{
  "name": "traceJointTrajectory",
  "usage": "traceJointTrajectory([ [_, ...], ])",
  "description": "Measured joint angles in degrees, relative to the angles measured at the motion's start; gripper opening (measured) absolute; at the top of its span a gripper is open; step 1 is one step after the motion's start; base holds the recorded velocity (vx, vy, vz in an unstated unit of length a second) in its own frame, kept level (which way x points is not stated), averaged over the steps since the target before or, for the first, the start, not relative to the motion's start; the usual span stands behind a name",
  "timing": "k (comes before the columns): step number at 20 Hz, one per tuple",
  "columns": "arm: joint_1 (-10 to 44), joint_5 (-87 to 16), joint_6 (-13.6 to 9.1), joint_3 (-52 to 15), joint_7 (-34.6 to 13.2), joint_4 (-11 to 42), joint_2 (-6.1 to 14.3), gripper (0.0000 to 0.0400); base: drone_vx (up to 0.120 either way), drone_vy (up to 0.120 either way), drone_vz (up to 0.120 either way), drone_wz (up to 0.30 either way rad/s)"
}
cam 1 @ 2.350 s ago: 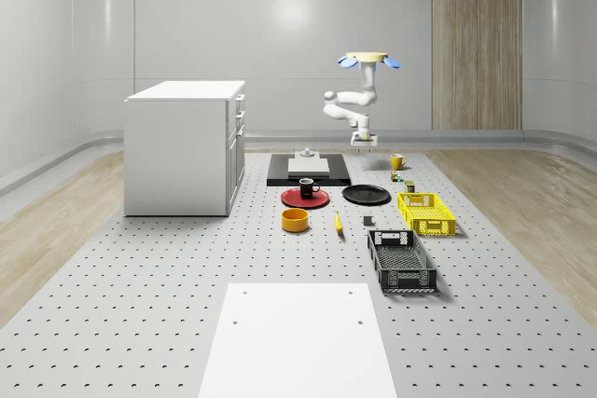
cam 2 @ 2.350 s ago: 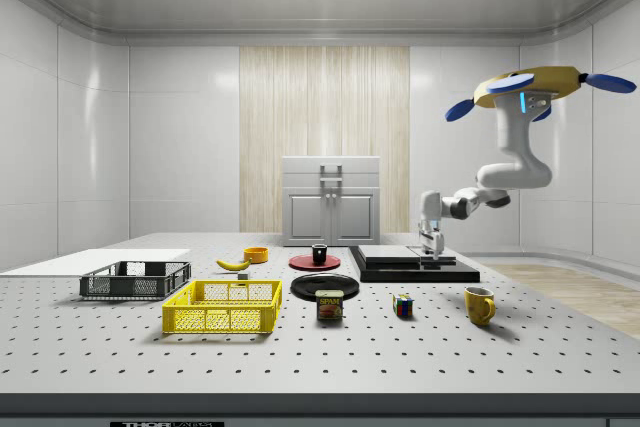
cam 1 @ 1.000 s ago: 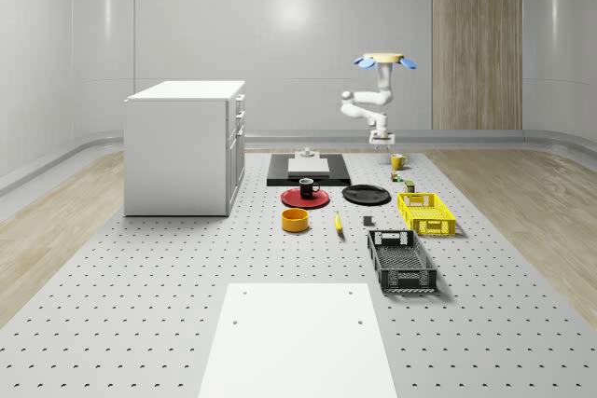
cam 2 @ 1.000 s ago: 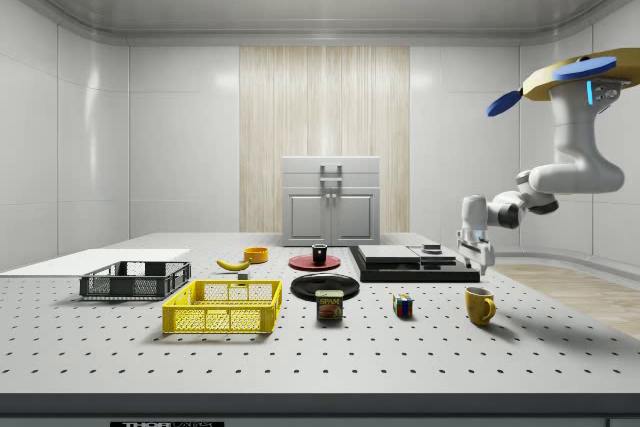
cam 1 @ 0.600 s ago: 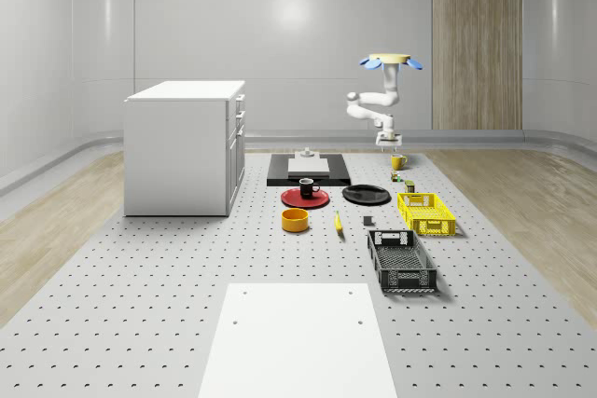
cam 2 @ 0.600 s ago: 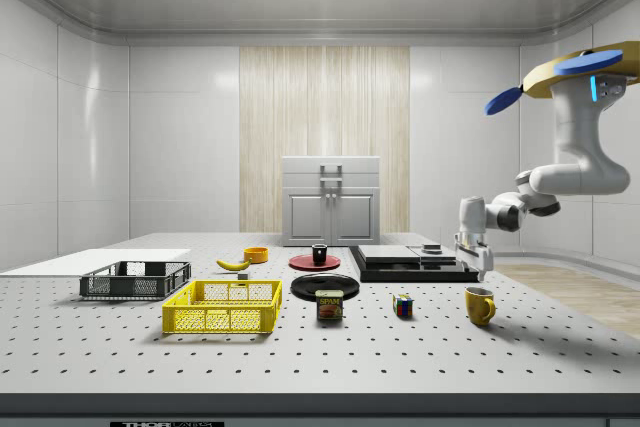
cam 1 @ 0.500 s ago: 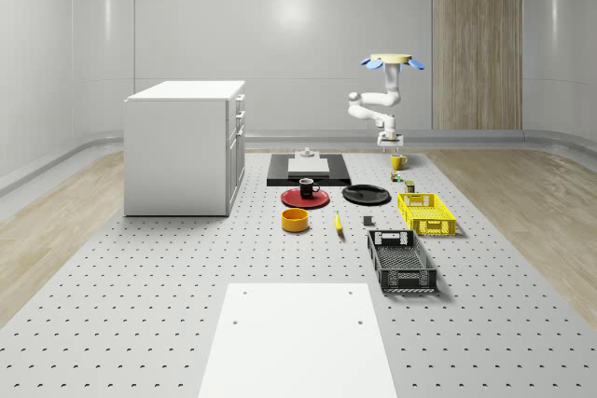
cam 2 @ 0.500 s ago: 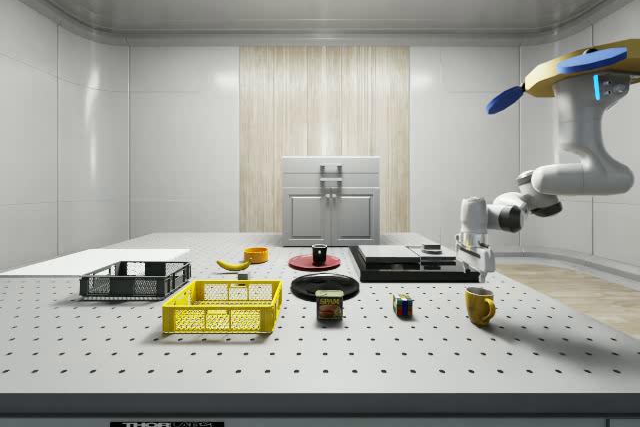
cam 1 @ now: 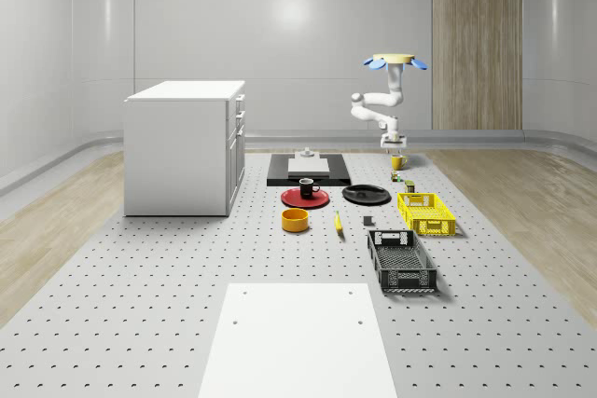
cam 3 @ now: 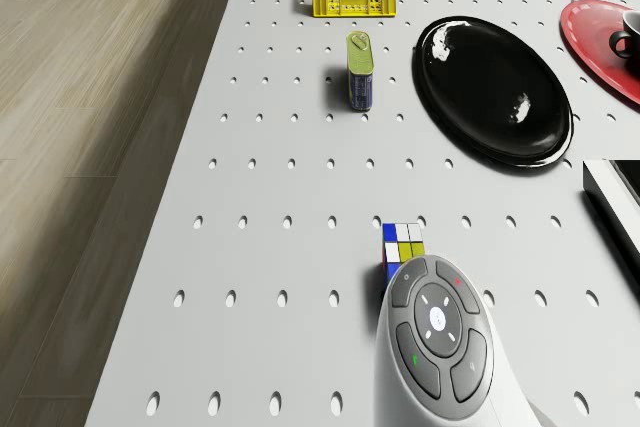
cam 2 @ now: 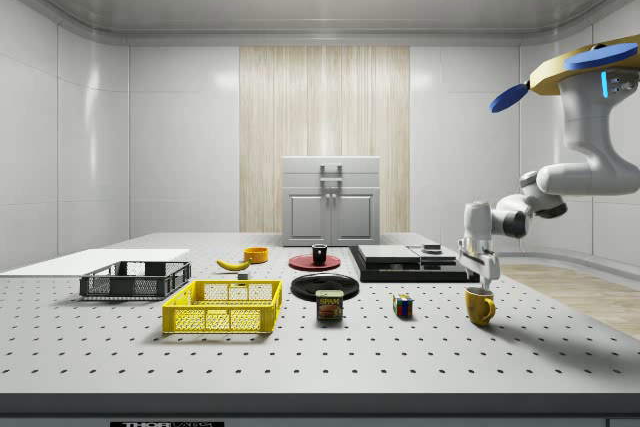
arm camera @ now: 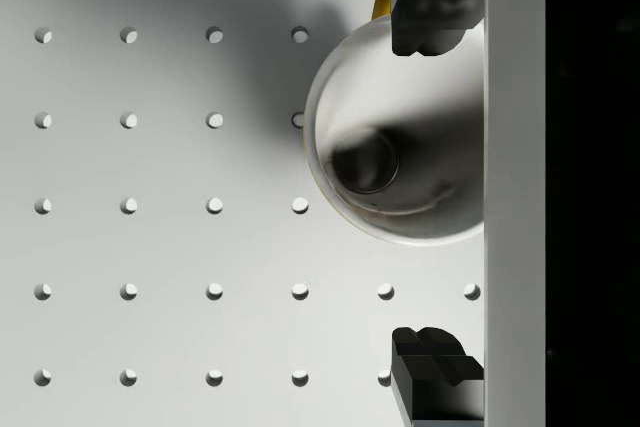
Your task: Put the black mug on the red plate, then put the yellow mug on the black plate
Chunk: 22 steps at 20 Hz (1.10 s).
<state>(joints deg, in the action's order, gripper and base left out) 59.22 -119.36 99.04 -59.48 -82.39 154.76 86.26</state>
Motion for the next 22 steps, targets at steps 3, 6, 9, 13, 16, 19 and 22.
traceJointTrajectory([
  [3, 0.56, -1.77, 0.97, 1.92, 0.02, -1.28, -0.44, 0.0398, 0.000, 0.000, 0.000, 0.000],
  [6, 0.58, -2.80, 1.75, 3.10, 0.77, -2.37, -0.71, 0.0398, 0.000, 0.000, 0.000, 0.000],
  [9, 0.49, -3.39, 2.19, 3.75, 1.26, -3.07, -0.91, 0.0399, 0.000, 0.000, 0.000, 0.000],
  [13, 0.73, -3.41, 2.29, 3.74, 1.89, -4.15, -1.43, 0.0400, 0.000, 0.000, 0.000, 0.000],
  [16, 1.33, -3.21, 2.11, 3.42, 2.06, -5.01, -1.99, 0.0400, 0.000, 0.000, 0.000, 0.000],
  [19, 1.70, -3.09, 1.99, 3.21, 2.15, -5.52, -2.34, 0.0400, 0.000, 0.000, 0.000, 0.000],
  [22, 2.40, -2.84, 1.74, 2.81, 2.15, -6.24, -2.84, 0.0400, 0.000, 0.000, 0.000, 0.000],
])
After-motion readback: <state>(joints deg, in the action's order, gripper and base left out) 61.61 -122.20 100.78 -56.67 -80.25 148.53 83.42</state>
